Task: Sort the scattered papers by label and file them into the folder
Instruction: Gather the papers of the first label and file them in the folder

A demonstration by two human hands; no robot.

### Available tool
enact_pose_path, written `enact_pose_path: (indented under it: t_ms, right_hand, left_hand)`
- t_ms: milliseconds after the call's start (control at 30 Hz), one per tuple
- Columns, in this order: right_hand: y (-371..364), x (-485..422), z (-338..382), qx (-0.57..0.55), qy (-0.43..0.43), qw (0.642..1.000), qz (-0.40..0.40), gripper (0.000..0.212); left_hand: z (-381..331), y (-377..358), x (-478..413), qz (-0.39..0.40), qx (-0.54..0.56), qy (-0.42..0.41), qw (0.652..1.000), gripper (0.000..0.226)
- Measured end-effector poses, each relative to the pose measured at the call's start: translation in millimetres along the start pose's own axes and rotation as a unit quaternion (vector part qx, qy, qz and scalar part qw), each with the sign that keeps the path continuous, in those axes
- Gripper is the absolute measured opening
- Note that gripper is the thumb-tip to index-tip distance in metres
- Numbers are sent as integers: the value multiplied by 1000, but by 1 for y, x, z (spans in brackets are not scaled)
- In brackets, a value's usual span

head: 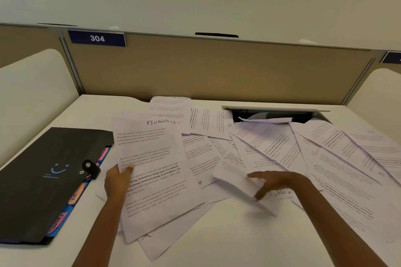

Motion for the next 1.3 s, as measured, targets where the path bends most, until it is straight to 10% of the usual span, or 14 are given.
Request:
enact_pose_path:
  t_ms: [133,300,700,967,1300]
  right_hand:
    - [10,-24,26,-9,55,997,-58,103]
    - [21,-77,39,104,99,966,-216,46]
    - [35,-110,36,348,184,892,-221,44]
    - [61,-117,24,345,48,906,-242,31]
    - [75,-171,35,348,-10,896,-277,47]
  left_hand:
    - [-7,-8,-6,15,1,-1,1000,29]
    - [-11,-26,-12,80,-31,15,996,24]
    - [-13,-67,-19,91,-44,-7,995,20]
    - [-15,-82,-13,-75,-190,-74,976,33]
    - [-17,-88,-32,-74,-171,-73,980,30]
Point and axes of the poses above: each hand's wrist, its own x-axis away from the middle knuckle, its own y-axis out of the back of the hand, z = x × y, the point moved 4 cm from there along -x, towards the middle knuckle, and after that the axes turned 12 degrees about y, right-handed, at the moved point
